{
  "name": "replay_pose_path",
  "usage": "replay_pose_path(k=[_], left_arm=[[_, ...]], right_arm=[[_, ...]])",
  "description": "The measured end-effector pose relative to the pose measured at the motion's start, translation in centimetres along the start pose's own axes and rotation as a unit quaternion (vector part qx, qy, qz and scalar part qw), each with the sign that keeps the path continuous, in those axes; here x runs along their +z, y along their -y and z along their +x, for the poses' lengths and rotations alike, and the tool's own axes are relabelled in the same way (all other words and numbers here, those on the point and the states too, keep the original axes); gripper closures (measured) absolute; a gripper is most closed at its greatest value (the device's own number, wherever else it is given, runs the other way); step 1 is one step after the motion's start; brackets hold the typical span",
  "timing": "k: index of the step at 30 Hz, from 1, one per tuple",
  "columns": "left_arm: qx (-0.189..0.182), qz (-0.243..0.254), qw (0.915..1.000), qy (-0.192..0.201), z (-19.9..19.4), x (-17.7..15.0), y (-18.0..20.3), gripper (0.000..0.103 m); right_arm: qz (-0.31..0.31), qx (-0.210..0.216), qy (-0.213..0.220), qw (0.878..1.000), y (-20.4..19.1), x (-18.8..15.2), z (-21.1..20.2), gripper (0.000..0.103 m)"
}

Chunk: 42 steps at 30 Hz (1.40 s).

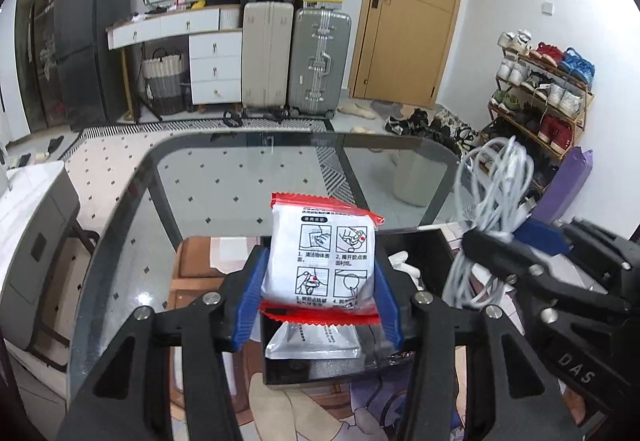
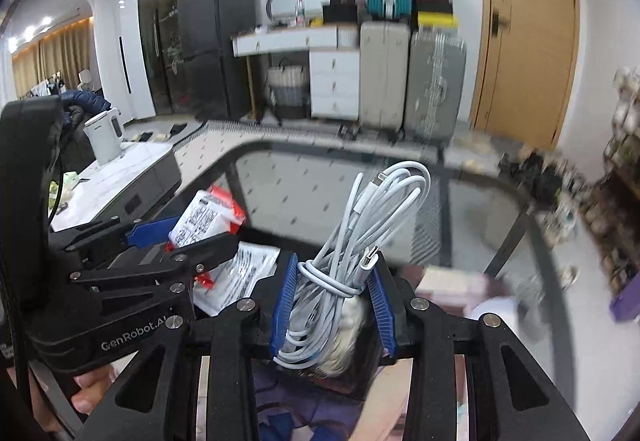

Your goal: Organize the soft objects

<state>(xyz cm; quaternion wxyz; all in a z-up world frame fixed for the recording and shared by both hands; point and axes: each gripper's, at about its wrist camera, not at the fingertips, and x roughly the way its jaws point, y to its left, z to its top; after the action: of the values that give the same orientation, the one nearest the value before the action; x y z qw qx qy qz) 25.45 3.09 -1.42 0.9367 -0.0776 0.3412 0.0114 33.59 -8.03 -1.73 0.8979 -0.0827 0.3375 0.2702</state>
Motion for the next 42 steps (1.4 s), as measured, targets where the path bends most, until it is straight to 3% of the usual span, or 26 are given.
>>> replay_pose_path(k=[3,10,13,20,23,25,27,35,39,42], left_arm=[[0.001,0.005,0.9998,-0.021,1.2,-0.3,0.4,0.054],[-0.007,0.004,0.9981,-0.061,2.9,-1.2,0.6,0.054],[0.000,0.014,0.9978,-0.065,3.1,-1.5,1.1,0.054],[-0.020,0.009,0.9964,-0.082,3.6,-2.1,1.0,0.052],[-0.035,-0.003,0.9966,-0.074,3.1,-2.1,0.5,0.046],[-0.038,-0.010,0.9976,-0.058,2.3,-1.9,0.1,0.034],[-0.048,-0.014,0.9977,-0.046,1.6,-1.6,-0.1,0.034],[-0.038,0.017,0.9991,-0.007,-2.0,-1.7,0.4,0.025],[-0.026,0.024,0.9992,0.020,-3.8,-1.6,0.4,0.010],[-0.021,0.026,0.9986,0.040,-5.1,-1.5,0.3,0.007]], right_arm=[[0.022,0.022,-0.039,0.999,0.7,-0.2,2.4,0.067],[0.054,0.041,-0.086,0.994,1.9,-1.6,5.3,0.067],[0.052,0.039,-0.088,0.994,2.0,-2.1,5.6,0.067],[0.049,0.033,-0.091,0.994,2.0,-3.0,4.9,0.063],[0.058,0.034,-0.083,0.994,2.2,-2.9,4.0,0.053],[0.065,0.037,-0.075,0.994,2.5,-2.9,3.0,0.046],[0.060,0.036,-0.067,0.995,2.5,-2.9,2.1,0.035],[0.057,0.035,-0.043,0.997,2.5,-3.6,-1.5,0.031],[0.045,0.025,-0.032,0.998,2.2,-4.1,-3.0,0.028],[0.041,0.018,-0.019,0.999,2.1,-4.2,-4.4,0.028]])
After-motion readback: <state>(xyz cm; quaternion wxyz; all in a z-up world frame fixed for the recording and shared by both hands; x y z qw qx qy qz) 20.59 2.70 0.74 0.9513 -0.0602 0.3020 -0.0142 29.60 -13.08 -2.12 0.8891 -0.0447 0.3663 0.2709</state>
